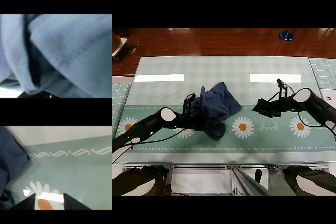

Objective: Fold the shirts.

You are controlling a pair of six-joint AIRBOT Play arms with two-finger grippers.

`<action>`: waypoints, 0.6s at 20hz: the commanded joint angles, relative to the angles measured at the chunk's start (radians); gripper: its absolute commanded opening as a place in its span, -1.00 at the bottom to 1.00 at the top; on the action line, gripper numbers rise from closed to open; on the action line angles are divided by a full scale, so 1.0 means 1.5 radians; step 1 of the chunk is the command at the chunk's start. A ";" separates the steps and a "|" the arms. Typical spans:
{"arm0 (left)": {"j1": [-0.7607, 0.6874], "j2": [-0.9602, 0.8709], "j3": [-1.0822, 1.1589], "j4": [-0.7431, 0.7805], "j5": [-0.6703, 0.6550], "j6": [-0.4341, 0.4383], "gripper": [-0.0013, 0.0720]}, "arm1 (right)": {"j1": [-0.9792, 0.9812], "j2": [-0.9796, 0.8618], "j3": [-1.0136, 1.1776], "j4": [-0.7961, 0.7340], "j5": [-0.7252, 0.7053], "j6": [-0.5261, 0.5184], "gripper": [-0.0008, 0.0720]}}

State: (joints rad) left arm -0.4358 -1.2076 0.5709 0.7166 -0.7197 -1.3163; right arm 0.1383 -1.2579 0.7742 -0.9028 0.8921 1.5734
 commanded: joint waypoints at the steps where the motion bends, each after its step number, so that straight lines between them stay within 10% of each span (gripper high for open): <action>1: 0.006 -0.016 0.040 0.001 -0.061 0.035 -0.92 | 0.039 -0.072 0.013 0.072 -0.028 -0.027 0.13; 12: 0.042 -0.004 0.047 0.000 -0.109 0.050 -0.92 | 0.098 -0.298 0.241 0.108 0.011 -0.031 0.12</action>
State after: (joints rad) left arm -0.3767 -1.2144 0.6388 0.7174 -0.8719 -1.2449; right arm 0.2649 -1.6321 1.0603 -0.7444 0.8928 1.5257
